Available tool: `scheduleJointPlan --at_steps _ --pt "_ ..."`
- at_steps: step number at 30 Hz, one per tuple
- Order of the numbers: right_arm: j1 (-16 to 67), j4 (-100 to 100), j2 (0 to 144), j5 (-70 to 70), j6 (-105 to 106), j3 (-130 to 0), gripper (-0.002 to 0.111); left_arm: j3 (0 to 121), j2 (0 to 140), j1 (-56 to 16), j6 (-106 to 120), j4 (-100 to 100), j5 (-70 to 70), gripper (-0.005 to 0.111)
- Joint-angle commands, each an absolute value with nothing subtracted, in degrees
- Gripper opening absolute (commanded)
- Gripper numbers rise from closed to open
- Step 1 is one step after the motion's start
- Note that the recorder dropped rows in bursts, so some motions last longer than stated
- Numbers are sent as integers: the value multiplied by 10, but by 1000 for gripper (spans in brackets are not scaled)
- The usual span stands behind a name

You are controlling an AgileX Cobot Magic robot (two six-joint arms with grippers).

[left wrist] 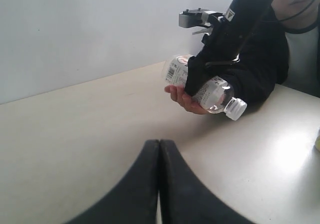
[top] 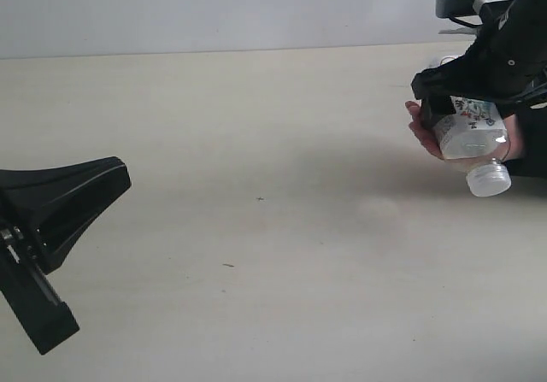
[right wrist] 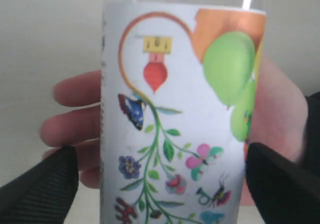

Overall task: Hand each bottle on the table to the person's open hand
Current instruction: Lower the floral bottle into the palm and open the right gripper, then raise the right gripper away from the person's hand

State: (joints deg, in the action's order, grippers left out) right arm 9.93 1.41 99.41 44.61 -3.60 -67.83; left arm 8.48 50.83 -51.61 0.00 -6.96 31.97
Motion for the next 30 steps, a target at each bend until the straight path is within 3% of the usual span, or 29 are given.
scheduleJointPlan --at_steps 1,18,24,26,28,30 --pt "100 19 994 439 -37 -678 90 82 505 -520 0 -75 324 1" --pt "100 25 910 436 -36 -679 90 82 505 -520 0 -75 324 1" --pt "100 6 838 438 -31 -679 84 82 505 -520 0 -75 324 1" --pt "100 -24 819 444 -11 -678 75 82 505 -520 0 -75 324 1" --pt "100 -64 808 450 10 -678 59 82 505 -520 0 -75 324 1" --pt "100 -108 796 450 39 -675 34 82 505 -520 0 -75 324 1"
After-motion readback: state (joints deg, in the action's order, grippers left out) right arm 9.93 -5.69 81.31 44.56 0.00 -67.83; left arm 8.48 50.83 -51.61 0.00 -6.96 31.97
